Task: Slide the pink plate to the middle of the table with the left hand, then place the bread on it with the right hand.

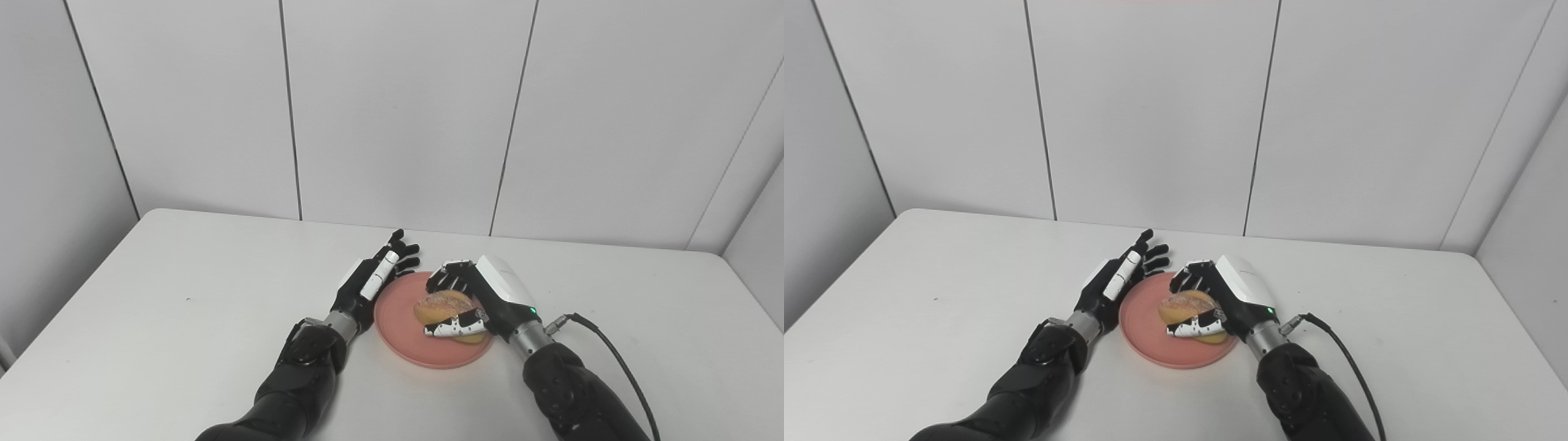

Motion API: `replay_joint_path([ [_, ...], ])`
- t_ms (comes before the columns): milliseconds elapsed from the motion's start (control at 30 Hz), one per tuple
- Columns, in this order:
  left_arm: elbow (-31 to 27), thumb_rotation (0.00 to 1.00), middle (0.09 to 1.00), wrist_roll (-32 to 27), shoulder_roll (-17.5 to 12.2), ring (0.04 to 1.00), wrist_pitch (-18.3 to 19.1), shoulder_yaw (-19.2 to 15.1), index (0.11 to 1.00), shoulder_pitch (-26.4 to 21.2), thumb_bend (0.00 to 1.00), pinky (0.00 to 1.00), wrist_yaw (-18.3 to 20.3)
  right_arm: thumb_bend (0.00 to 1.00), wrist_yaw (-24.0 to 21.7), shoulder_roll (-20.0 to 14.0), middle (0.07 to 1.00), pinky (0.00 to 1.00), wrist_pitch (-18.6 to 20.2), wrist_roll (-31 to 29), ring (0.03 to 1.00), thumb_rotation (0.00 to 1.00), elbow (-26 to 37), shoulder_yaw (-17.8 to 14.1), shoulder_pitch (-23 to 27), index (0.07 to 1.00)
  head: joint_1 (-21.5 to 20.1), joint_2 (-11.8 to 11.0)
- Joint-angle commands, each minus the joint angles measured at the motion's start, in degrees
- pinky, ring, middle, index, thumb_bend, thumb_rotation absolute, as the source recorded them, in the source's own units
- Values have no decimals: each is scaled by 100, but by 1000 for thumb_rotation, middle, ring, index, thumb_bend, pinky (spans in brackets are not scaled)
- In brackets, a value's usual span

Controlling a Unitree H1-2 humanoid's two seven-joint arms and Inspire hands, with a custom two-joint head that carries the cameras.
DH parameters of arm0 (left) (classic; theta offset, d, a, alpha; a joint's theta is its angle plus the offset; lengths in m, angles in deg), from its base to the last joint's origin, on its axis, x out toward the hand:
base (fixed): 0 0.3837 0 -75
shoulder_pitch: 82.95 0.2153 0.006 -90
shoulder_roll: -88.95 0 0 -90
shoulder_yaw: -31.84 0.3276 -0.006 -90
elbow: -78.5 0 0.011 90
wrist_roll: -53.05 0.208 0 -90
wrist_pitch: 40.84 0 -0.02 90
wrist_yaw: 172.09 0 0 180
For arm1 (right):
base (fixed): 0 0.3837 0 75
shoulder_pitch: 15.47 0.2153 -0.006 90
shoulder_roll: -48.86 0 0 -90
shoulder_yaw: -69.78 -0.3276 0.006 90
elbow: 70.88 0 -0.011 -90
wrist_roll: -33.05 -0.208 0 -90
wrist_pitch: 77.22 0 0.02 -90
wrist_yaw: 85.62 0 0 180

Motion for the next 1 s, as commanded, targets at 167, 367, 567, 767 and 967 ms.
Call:
replay_joint_path([
  [167,107,828,837,83,80,845,285,52,1000,140,897,856,82,526,239,-34,554,439,-409,78,501,109,93,-15,198,496,12,19],
  [367,98,840,843,98,54,833,271,75,1000,160,896,854,97,949,232,-15,637,508,-497,33,575,197,39,-58,158,613,-18,8],
  [567,65,847,841,94,64,829,288,84,1000,185,885,857,66,1000,233,-25,683,568,-592,19,640,252,39,-78,157,654,-27,21],
  [767,32,845,838,80,68,825,290,76,1000,203,867,860,62,1000,65,-36,779,884,-256,123,802,339,236,-67,115,710,-46,29],
  [967,13,857,847,87,46,840,332,102,1000,212,862,875,103,1000,93,-24,797,933,-229,165,824,342,232,-75,113,717,-68,12],
])
